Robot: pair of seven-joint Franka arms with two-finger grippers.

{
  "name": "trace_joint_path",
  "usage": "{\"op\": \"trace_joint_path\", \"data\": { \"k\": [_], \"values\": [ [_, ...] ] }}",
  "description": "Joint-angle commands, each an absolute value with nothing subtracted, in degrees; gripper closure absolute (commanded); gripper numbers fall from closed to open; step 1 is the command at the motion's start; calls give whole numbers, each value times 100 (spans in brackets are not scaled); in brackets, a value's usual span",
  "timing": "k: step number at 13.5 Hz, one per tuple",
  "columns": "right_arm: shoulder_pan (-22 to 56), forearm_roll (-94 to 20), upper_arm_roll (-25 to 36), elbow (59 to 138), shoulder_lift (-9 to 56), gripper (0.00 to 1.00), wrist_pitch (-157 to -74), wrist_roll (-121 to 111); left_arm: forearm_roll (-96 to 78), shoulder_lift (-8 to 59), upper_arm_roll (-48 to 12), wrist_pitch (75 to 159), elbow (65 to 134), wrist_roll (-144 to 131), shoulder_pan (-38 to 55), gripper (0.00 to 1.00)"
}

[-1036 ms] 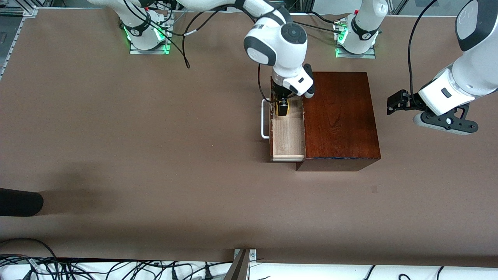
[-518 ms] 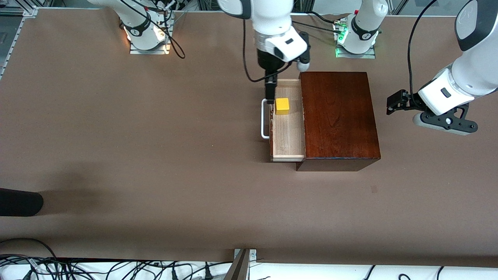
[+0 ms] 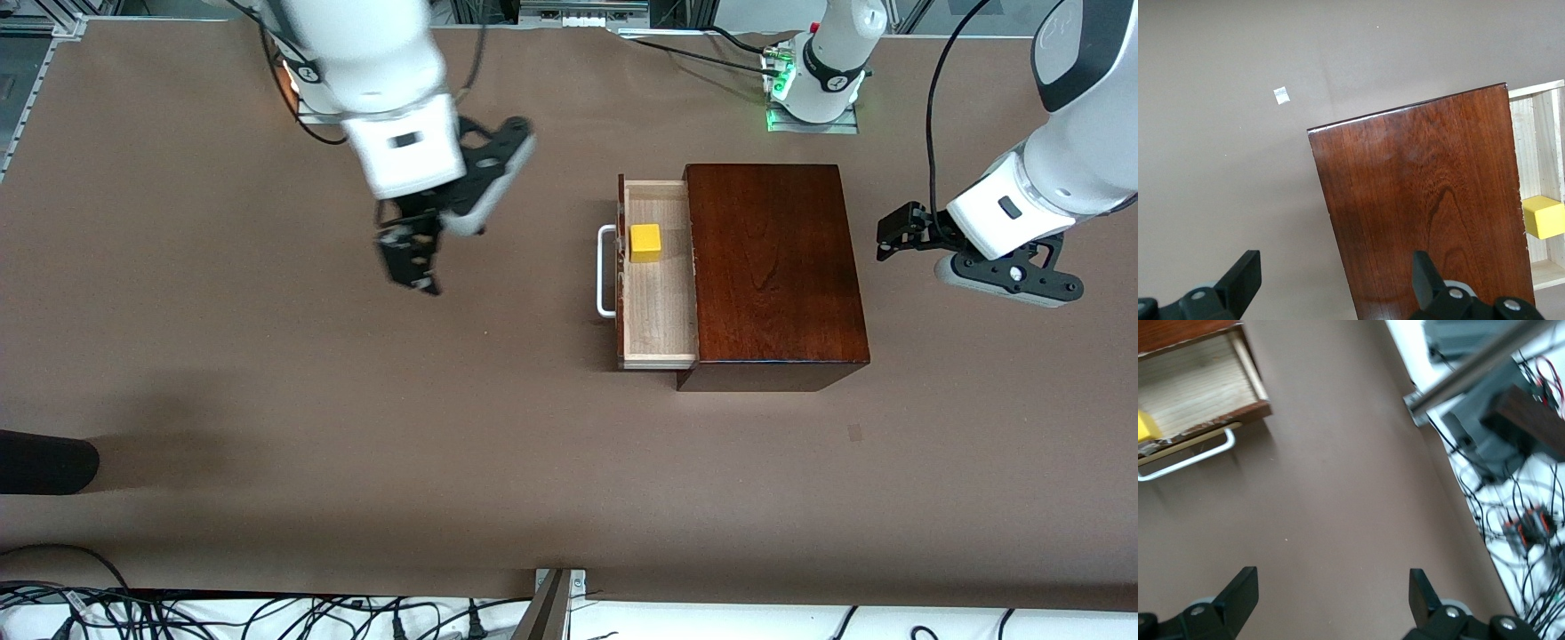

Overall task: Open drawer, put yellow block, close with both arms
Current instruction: 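Open the right gripper and withdraw it from the drawer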

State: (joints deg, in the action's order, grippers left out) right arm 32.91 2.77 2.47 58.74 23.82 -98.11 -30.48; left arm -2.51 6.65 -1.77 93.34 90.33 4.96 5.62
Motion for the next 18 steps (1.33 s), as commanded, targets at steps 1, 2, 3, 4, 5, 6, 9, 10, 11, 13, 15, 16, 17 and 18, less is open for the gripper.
{"op": "trace_joint_path", "data": {
  "k": [1, 2, 3, 4, 5, 6, 9, 10, 11, 13, 15, 16, 17, 18],
  "values": [
    [2639, -297, 315, 6056, 2057, 0, -9476, -3067, -281, 756, -176, 9176, 8815, 492, 598, 0],
    [2524, -508, 534, 6056, 2048, 0, -9388, -3050, -281, 747, -176, 9176, 8807, 492, 615, 0],
    [2479, -771, 858, 6064, 2013, 0, -9195, -3059, -281, 756, -167, 9176, 8807, 492, 659, 0],
    [2365, -1087, 1122, 6073, 1891, 0, -8993, -2989, -281, 756, -167, 9176, 8807, 492, 659, 0],
    [2347, -1246, 1299, 6186, 1846, 0, -8913, -2988, -281, 747, -167, 9176, 8807, 483, 659, 0],
    [2338, -1265, 1536, 6370, 1733, 0, -8895, -2988, -281, 756, -167, 9176, 8807, 492, 659, 0],
    [2320, -1196, 1784, 7238, 1136, 0, -8868, -2910, -281, 747, -167, 9176, 8807, 483, 668, 0],
    [2242, -1108, 1793, 7573, 934, 0, -8938, -2805, -281, 756, -167, 9176, 8807, 475, 668, 0],
    [2206, -872, 1776, 7776, 819, 0, -8965, -2760, -281, 756, -167, 9176, 8807, 475, 668, 0],
    [2136, -598, 1749, 8145, 678, 0, -8991, -2515, -290, 756, -176, 9176, 8807, 475, 668, 0],
    [1934, -450, 1574, 8672, 502, 0, -9332, -2444, -308, 738, -176, 9176, 8807, 475, 817, 0],
    [1838, -309, 1434, 8936, 414, 0, -9491, -2330, -308, 738, -184, 9176, 8798, 466, 878, 0],
    [1672, -229, 1250, 9234, 265, 0, -9710, -2146, -290, 756, -185, 9167, 8702, 431, 966, 0],
    [1444, -220, 1039, 9498, 151, 0, -9886, -1936, -281, 756, -193, 9132, 8666, 370, 993, 0]
  ]
}}
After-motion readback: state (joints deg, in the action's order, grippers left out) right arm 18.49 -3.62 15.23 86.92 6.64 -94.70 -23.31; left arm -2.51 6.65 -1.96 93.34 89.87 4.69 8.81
